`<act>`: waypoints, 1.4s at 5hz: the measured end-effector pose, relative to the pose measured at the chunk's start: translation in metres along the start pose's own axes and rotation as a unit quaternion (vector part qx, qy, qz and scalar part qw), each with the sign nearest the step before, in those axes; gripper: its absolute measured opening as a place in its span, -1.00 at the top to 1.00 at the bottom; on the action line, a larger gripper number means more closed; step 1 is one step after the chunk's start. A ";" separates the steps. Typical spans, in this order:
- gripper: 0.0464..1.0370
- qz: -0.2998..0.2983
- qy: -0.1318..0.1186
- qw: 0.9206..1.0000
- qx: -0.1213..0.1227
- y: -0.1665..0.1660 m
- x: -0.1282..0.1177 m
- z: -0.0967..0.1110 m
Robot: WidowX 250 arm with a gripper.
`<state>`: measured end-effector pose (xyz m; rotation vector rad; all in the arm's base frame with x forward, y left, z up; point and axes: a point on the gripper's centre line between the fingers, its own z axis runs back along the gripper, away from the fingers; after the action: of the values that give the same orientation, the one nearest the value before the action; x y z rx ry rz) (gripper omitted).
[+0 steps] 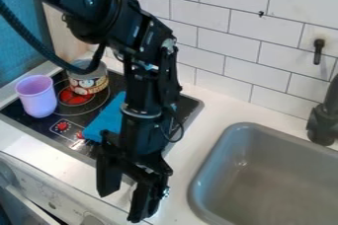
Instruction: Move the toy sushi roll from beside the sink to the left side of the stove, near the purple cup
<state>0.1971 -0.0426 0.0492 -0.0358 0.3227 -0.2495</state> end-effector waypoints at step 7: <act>-0.09 0.003 -0.065 0.998 -0.006 -0.005 0.030 0.000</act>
<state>0.2237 -0.0548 0.0403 -0.0625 0.1950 -0.2387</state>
